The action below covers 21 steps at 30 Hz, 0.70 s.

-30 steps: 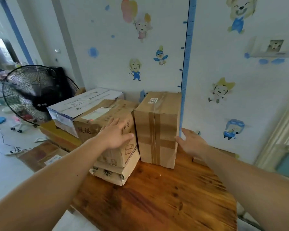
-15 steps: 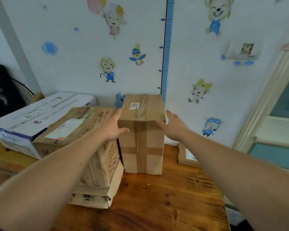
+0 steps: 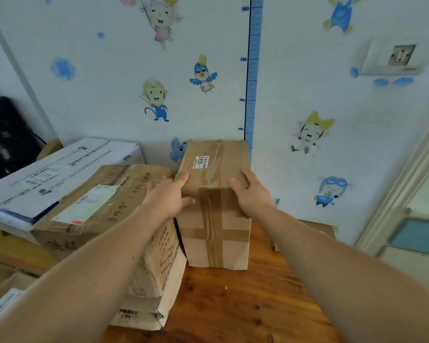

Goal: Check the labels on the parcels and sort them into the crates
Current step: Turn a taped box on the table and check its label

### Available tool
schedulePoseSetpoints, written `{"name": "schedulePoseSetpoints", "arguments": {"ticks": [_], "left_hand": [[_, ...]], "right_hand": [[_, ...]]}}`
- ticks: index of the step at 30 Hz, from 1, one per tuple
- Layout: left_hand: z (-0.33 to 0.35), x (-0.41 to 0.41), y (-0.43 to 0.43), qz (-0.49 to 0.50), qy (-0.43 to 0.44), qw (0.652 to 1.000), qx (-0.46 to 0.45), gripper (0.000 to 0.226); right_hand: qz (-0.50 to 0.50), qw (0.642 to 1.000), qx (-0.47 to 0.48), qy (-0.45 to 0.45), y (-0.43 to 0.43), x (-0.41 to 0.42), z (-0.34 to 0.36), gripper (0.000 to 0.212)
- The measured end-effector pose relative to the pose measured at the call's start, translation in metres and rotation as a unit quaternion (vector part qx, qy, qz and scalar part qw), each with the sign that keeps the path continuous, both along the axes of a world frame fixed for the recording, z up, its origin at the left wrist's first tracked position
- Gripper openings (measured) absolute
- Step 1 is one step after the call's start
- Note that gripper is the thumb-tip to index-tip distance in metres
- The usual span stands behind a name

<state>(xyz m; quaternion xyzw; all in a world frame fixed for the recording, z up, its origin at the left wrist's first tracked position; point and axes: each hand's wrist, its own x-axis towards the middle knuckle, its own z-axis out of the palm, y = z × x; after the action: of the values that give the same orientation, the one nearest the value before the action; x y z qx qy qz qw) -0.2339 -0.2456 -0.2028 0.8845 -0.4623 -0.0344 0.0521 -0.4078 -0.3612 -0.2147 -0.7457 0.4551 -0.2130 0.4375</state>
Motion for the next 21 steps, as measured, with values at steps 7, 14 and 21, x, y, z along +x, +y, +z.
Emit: {"name": "schedulePoseSetpoints", "arguments": {"ticks": [7, 14, 21], "left_hand": [[0.008, -0.014, 0.016, -0.024, -0.018, 1.000, -0.009, 0.081], [0.011, -0.044, 0.046, -0.069, 0.088, 0.992, -0.064, 0.088], [0.008, -0.080, 0.081, -0.110, 0.185, 0.969, -0.118, 0.057]], "right_hand": [[-0.037, 0.999, -0.005, -0.020, 0.024, -0.014, 0.001, 0.059], [-0.102, 0.995, -0.013, -0.010, 0.064, -0.050, 0.012, 0.056], [-0.128, 0.991, -0.026, 0.019, 0.121, -0.096, 0.013, 0.056]]}}
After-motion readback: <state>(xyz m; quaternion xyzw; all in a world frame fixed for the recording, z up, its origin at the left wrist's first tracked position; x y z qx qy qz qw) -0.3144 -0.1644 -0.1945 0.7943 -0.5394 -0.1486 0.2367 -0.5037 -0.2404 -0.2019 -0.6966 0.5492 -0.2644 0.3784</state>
